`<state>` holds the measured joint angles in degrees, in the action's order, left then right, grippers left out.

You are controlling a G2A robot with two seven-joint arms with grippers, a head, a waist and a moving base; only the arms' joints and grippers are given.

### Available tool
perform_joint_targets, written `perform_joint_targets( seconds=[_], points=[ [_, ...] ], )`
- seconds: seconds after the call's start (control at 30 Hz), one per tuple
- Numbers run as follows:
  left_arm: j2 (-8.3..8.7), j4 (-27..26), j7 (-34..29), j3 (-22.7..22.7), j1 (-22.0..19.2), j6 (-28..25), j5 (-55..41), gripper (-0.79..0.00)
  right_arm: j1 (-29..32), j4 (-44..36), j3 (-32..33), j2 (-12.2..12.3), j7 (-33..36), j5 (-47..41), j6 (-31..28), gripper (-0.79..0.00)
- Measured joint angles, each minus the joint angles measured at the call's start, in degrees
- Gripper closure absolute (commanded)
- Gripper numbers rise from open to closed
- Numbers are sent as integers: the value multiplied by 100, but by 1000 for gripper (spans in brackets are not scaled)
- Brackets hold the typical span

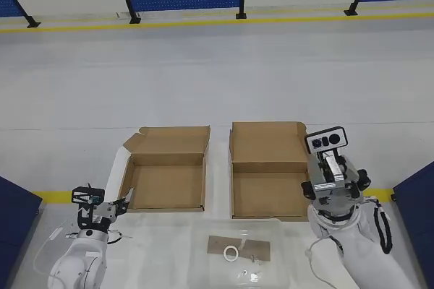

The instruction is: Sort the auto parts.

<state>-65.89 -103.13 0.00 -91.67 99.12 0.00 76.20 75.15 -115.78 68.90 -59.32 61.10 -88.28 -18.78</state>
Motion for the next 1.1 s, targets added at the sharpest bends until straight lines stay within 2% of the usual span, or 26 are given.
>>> perform_joint_targets(
  seconds=[0.47,0.57,0.83,1.1],
  points=[
    [0,0,0,0,0,0,0,-785,7,-10,4,-11,7,-30,27,0],
    [0,0,0,0,0,0,0,-785,111,-105,32,-54,-177,-302,44,0],
    [0,0,0,0,0,0,0,-785,262,-152,158,-169,-133,-857,222,0],
    [0,0,0,0,0,0,0,-785,282,-117,271,-248,-157,-570,345,0]
  ],
)
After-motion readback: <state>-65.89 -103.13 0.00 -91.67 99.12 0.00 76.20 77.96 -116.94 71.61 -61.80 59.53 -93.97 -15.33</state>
